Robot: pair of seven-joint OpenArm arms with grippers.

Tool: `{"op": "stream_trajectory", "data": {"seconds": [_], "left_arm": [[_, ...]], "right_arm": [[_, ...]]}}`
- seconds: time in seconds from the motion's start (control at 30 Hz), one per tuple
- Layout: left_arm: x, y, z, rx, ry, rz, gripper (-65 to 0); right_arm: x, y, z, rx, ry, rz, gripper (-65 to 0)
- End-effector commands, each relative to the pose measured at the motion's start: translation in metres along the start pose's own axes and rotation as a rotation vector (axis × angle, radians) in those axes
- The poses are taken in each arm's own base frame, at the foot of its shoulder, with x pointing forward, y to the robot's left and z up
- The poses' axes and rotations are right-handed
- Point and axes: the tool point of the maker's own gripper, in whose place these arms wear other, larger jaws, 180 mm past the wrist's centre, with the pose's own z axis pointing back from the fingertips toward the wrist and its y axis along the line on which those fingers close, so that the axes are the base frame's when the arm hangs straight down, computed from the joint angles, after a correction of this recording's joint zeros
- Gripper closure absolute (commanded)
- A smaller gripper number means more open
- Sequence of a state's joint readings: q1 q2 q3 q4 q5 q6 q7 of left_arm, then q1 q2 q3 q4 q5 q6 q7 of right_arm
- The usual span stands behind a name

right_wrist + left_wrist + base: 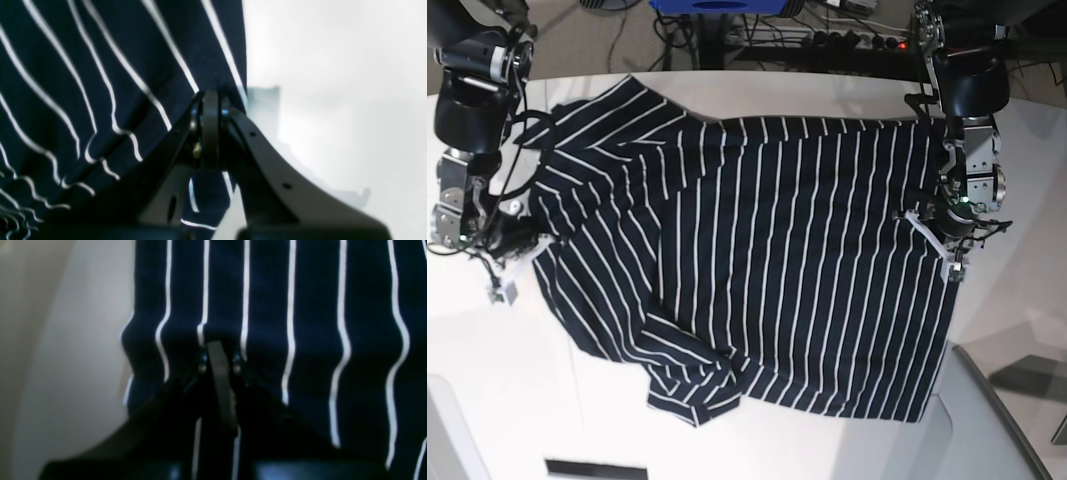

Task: Layout the t-shirt on the table in an organized manner, then fold the t-shirt properly
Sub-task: 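Drag the shirt edge with the left gripper to straighten it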

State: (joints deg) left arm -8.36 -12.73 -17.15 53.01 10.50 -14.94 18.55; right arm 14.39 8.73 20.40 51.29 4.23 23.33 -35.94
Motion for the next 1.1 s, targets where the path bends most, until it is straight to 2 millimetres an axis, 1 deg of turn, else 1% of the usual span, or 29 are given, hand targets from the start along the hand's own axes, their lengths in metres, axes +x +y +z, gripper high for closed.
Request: {"op": "stream_trajectory", "data": {"seconds": [0.0, 0.13, 0.2, 0.27, 0.3, 0.33, 0.37, 0.43, 0.5, 0.57, 0.63, 0.7, 0.73, 0.77, 0.83, 0.87, 0.93, 0.97, 1.0, 1.07], "left_arm": [[-0.006, 0.003, 0.001, 0.003, 0.037, -0.017, 0.0], [-0.003, 0.007, 0.001, 0.01, 0.032, -0.014, 0.0], [-0.003, 0.006, 0.001, 0.009, 0.034, -0.017, 0.0], [0.0, 0.007, 0.003, 0.012, 0.024, -0.023, 0.0], [0.004, 0.007, 0.004, 0.014, 0.013, -0.026, 0.0], [0.003, 0.008, 0.006, 0.018, 0.009, -0.028, 0.0], [0.003, 0.008, 0.008, 0.02, 0.005, -0.033, 0.0], [0.009, 0.009, 0.011, 0.026, -0.015, -0.039, 0.0], [0.018, 0.012, 0.015, 0.036, -0.041, -0.044, 0.0], [0.03, 0.014, 0.018, 0.044, -0.072, -0.047, 0.0], [0.042, 0.016, 0.023, 0.053, -0.104, -0.054, 0.0], [0.039, 0.016, 0.031, 0.062, -0.075, -0.064, 0.0], [0.042, 0.015, 0.037, 0.066, -0.064, -0.081, 0.0], [0.044, 0.013, 0.044, 0.069, -0.058, -0.091, 0.0], [0.035, 0.001, 0.057, 0.064, -0.041, -0.104, 0.0], [0.029, -0.003, 0.063, 0.062, -0.03, -0.113, 0.0], [0.004, -0.023, 0.071, 0.024, 0.008, -0.161, 0.0], [-0.014, -0.033, 0.074, -0.001, 0.038, -0.189, 0.0], [-0.029, -0.038, 0.077, -0.018, 0.065, -0.21, 0.0], [-0.059, -0.044, 0.082, -0.04, 0.126, -0.224, 0.0]], "right_arm": [[-0.005, -0.019, 0.004, -0.054, 0.016, -0.03, -0.2], [-0.016, -0.046, 0.009, -0.135, 0.01, -0.164, -0.2], [-0.028, -0.055, 0.011, -0.161, 0.02, -0.211, -0.2], [-0.035, -0.061, 0.017, -0.191, 0.012, -0.239, -0.2], [-0.037, -0.057, 0.018, -0.195, 0.003, -0.252, -0.2], [-0.041, -0.053, 0.02, -0.198, 0.001, -0.259, -0.2], [-0.042, -0.05, 0.025, -0.201, -0.012, -0.257, -0.2], [-0.04, -0.039, 0.036, -0.203, -0.04, -0.238, -0.2], [-0.032, -0.028, 0.048, -0.2, -0.073, -0.221, -0.2], [-0.014, -0.017, 0.064, -0.201, -0.121, -0.187, -0.2], [0.004, -0.008, 0.074, -0.198, -0.159, -0.145, -0.2], [0.024, 0.001, 0.08, -0.187, -0.197, -0.1, -0.2], [0.037, 0.003, 0.082, -0.187, -0.218, -0.076, -0.2], [0.047, 0.0, 0.085, -0.195, -0.23, -0.052, -0.2], [0.059, 0.002, 0.077, -0.187, -0.218, -0.009, -0.2], [0.061, 0.002, 0.07, -0.178, -0.201, -0.004, -0.2], [0.068, 0.002, 0.055, -0.162, -0.182, 0.002, -0.2], [0.068, 0.0, 0.047, -0.155, -0.176, -0.003, -0.2], [0.068, -0.001, 0.039, -0.149, -0.173, -0.01, -0.2], [0.067, -0.006, 0.025, -0.14, -0.157, -0.026, -0.2]]}}
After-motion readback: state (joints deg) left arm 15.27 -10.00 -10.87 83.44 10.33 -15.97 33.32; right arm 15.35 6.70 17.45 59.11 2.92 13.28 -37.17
